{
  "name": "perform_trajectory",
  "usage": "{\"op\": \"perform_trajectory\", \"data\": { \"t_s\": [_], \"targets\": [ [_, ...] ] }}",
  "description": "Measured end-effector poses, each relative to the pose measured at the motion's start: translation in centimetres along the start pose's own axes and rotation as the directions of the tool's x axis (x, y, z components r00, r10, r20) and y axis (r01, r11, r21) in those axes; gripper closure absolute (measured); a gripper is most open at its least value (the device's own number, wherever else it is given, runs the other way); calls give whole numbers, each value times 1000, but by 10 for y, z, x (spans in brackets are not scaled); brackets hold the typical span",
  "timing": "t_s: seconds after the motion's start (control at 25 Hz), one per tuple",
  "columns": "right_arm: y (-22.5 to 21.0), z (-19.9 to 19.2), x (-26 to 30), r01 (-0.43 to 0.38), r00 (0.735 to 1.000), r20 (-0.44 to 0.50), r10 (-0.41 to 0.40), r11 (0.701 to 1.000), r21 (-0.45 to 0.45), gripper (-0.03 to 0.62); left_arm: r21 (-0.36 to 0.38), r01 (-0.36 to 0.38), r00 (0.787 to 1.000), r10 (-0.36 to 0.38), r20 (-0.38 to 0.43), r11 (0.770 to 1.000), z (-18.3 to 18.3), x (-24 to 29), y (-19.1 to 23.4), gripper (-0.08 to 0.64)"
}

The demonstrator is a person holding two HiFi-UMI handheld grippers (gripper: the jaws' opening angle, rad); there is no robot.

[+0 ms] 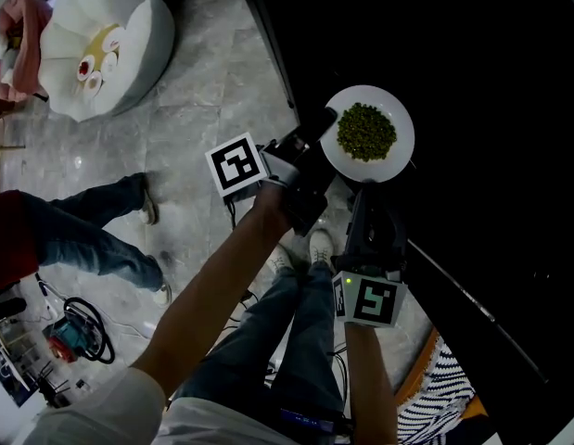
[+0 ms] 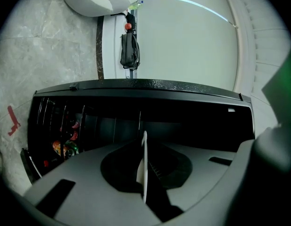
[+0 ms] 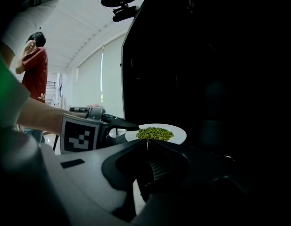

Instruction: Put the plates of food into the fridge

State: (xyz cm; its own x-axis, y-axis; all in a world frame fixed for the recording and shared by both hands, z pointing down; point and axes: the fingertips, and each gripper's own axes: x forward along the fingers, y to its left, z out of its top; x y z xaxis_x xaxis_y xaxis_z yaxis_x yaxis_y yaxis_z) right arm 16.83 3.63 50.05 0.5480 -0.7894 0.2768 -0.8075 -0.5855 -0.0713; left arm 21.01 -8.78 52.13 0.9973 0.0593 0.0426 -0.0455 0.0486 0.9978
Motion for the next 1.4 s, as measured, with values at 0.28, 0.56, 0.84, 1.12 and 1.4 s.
{"op": "perform_trajectory", "data": {
  "t_s": [0.28,0.56,0.84,1.12,1.4],
  "targets": [
    [4,-2,4,-19,1000,5,19,1000,4,581,0,-3,1000,3,-6,1000,-3,9,3,541],
    [5,-2,5,-38,999,10,38,999,13,581,6,-8,1000,8,-15,1000,-9,15,5,541],
    [19,1,13,-92,996,21,92,995,39,582,-14,-1,1000,1,-22,1000,-10,18,3,541],
    [17,-6,17,-123,992,3,123,992,20,583,-2,2,998,-2,-55,1000,-18,30,3,541],
    [14,-5,26,-132,991,2,132,991,1,583,-5,4,996,-4,-84,1000,-19,33,5,541]
  ]
}}
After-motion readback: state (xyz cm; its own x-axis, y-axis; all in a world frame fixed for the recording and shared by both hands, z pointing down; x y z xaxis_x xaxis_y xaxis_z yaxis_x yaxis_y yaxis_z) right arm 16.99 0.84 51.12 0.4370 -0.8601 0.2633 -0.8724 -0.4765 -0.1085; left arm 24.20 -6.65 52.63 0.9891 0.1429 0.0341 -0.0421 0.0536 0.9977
